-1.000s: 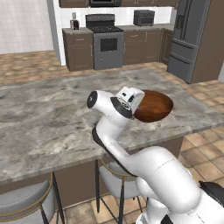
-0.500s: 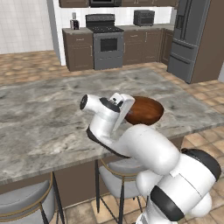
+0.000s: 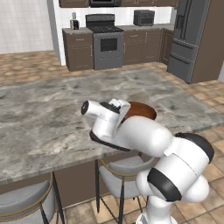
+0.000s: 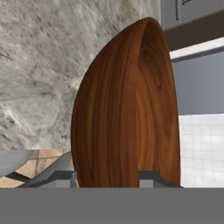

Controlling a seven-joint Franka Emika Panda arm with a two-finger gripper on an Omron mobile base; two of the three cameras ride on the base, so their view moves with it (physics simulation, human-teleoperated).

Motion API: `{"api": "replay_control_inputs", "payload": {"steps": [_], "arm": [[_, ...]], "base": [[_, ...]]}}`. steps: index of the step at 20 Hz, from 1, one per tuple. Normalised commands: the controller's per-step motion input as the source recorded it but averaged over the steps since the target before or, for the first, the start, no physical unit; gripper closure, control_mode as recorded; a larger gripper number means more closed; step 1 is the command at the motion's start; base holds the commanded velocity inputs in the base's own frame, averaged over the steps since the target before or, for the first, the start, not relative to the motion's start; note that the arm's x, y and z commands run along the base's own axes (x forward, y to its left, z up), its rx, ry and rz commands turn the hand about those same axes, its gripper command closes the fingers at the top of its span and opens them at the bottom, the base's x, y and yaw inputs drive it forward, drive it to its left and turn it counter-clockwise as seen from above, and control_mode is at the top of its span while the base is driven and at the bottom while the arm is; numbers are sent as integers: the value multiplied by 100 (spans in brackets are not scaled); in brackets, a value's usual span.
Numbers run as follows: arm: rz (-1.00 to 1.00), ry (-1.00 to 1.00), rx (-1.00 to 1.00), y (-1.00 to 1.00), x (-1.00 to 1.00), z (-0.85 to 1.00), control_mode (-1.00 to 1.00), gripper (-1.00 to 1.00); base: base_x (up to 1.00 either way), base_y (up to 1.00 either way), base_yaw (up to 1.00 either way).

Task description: Pick up the bowls from the cabinet and place each bowl in front of a stool on the dining counter.

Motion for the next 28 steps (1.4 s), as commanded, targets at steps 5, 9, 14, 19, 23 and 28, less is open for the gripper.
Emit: {"api": "replay_control_inputs", "payload": {"steps": [5,9,14,19,23,28], "arm": [[9,0,0,8,29,-62,-100,100],[7,6,-1,19,31,-52,-100,100],[6,9,-2,22,27,-25,-100,100],[4,11,-1,13,21,-13,-100,100],[0,1,0,3,14,-18,-100,100],[0,-2,0,0,12,-27,-100,100]], "base": [[0,0,0],[0,0,0],[0,0,0],[0,0,0],[0,0,0],[0,0,0]]}}
